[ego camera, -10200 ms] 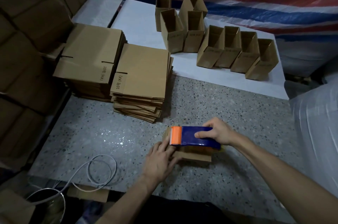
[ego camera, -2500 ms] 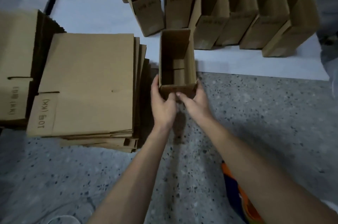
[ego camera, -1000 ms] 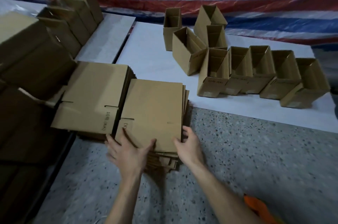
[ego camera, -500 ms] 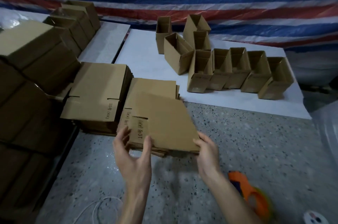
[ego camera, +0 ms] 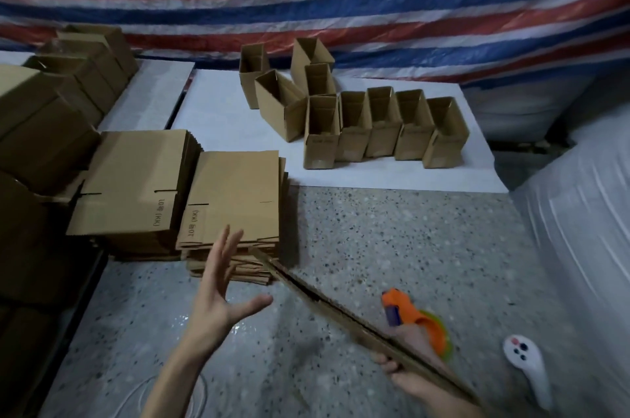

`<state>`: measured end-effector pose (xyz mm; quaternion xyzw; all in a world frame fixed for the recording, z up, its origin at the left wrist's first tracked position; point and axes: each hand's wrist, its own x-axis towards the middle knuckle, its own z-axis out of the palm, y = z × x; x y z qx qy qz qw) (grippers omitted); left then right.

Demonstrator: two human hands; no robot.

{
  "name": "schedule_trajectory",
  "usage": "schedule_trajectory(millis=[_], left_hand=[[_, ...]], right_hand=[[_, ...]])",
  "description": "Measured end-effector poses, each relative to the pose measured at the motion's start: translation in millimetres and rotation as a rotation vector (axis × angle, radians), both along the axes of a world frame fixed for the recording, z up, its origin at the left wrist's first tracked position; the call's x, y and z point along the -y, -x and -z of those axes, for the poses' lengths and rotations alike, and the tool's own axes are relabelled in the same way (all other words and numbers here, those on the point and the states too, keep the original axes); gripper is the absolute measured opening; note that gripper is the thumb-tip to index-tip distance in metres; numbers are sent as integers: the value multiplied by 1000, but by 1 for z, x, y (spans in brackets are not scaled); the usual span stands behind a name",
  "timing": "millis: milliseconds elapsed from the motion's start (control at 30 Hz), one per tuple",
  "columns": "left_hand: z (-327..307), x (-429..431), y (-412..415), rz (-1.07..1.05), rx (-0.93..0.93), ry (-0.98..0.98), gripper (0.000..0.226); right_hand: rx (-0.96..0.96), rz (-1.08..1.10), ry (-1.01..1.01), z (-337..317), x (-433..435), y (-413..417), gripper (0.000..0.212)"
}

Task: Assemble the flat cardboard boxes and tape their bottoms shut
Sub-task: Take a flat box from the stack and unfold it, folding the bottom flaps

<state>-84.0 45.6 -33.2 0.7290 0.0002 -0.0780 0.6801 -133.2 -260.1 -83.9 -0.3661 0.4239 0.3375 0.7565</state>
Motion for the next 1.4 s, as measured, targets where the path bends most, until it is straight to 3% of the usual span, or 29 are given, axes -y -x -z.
schedule_trajectory(millis=[67,133,200,300,367,433,500,567,667,767,867,1000,1067,1167,1400], left_hand=[[0,2,-5,83,-8,54,72],[4,5,-4,23,-32,88,35],[14,4,0,-36,-65,101,23],[35,-2,10,-127,-152,76,28],[55,-5,20,-201,-240,32,27],[76,-2,29,-268,-320,-37,23],[98,3,36,-302,-371,-112,22],[120,9,41,-304,-405,-229,21],[143,18,48,-339,-436,-387,28],[145,28,48,-370,-426,-403,58],[133,42,48,-432,-322,-365,92],[123,54,47,-482,-129,-423,110],[121,58,44,-468,-55,-495,102],[120,59,41,-443,-130,-550,83],[121,45,34,-356,-88,-615,81]], right_hand=[[7,-55,27,9,-2,-1,42],[69,-42,113,19,-1,-5,36],[157,28,240,27,2,-10,32],[346,140,509,29,8,-18,27],[533,150,560,25,8,-18,36],[697,39,620,26,2,-15,41],[816,-158,720,36,-9,-11,59],[849,-285,863,45,-21,-7,78],[819,-296,986,60,-27,0,86],[791,-322,1001,70,-28,1,88],[808,-391,1100,73,-31,-3,65],[828,-390,1202,69,-39,-5,37],[829,-354,1224,68,-42,-3,29],[774,-344,1120,68,-45,2,29],[768,-369,1140,61,-49,4,29]])
